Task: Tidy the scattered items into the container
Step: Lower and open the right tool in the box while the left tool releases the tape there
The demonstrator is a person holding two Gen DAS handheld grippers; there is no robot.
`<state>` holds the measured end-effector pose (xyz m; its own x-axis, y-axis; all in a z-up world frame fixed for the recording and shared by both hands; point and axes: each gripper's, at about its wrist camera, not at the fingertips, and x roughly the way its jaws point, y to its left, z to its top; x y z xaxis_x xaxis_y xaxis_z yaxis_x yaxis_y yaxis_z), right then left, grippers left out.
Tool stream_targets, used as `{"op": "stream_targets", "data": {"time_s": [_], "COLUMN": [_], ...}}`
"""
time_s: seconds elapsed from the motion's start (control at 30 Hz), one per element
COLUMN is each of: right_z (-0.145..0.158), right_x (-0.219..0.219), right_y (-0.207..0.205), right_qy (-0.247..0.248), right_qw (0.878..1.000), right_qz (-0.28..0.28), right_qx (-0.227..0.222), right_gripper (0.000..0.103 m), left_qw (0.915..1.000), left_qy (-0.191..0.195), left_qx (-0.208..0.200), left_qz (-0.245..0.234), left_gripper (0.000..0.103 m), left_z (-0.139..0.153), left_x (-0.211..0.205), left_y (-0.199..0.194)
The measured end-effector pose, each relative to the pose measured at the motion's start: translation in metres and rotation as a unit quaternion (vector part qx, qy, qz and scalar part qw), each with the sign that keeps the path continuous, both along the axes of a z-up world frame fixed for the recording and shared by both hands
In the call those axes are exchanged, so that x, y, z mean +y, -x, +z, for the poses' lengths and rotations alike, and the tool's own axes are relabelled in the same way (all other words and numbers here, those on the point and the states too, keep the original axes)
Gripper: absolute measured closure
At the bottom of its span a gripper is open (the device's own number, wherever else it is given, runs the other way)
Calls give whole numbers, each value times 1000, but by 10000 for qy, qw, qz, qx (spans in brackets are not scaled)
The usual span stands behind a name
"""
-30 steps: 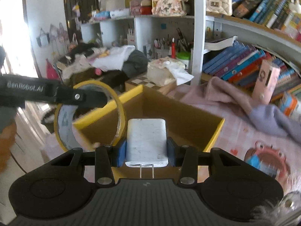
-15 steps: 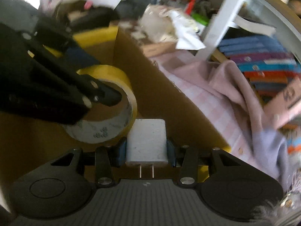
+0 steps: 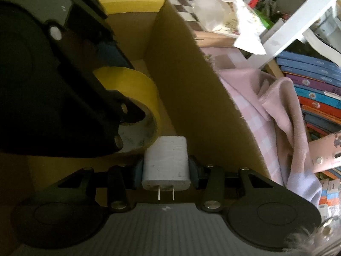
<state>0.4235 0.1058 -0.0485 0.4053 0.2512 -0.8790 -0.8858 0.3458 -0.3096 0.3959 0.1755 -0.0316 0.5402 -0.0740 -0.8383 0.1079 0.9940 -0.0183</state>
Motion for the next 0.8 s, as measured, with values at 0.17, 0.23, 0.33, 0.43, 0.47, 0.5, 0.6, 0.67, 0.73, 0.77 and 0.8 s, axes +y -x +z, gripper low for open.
{"op": "stream_targets", "data": {"time_s": [0.17, 0.23, 0.33, 0.43, 0.47, 0.5, 0.6, 0.67, 0.73, 0.77, 0.8], "right_z": [26, 38, 59, 80, 88, 94, 111, 120, 127, 131, 134], "right_x": [-9, -14, -25, -37, -43, -48, -65, -81, -95, -102, -109], "right_y": [9, 19, 33, 53, 60, 65, 84, 100, 115, 124, 132], "right_qy": [-690, -909, -1365, -1777, -1932, -2052, -2409, -2621, -2801, -2881, -2946], "right_qw": [9971, 9948, 9885, 9799, 9760, 9727, 9602, 9510, 9428, 9386, 9348], "right_qz": [-269, -343, -516, -712, -782, -838, -1109, -1331, -1493, -1571, -1642], "right_qx": [-181, -314, -383, -562, -628, -683, -876, -961, -1017, -1063, -1115], "right_gripper": [46, 45, 45, 45, 43, 41, 41, 41, 41, 40, 38], "left_qw": [9974, 9960, 9928, 9881, 9863, 9841, 9784, 9743, 9702, 9684, 9667], "left_qy": [340, 326, 245, 176, 160, 166, 232, 254, 242, 219, 199], "left_qx": [-615, -818, -1168, -1524, -1640, -1763, -2047, -2228, -2399, -2471, -2535], "left_qz": [165, 140, 90, 57, 82, 117, 188, 218, 243, 265, 295], "left_gripper": [38, 38, 37, 32, 31, 30, 27, 24, 22, 21, 20], "left_z": [22, 33, 51, 70, 76, 83, 98, 106, 112, 114, 117], "left_x": [6, 5, 2, -2, -2, -3, -3, -4, -7, -8, -10], "left_y": [19, 27, 44, 68, 76, 86, 117, 138, 159, 170, 180]}}
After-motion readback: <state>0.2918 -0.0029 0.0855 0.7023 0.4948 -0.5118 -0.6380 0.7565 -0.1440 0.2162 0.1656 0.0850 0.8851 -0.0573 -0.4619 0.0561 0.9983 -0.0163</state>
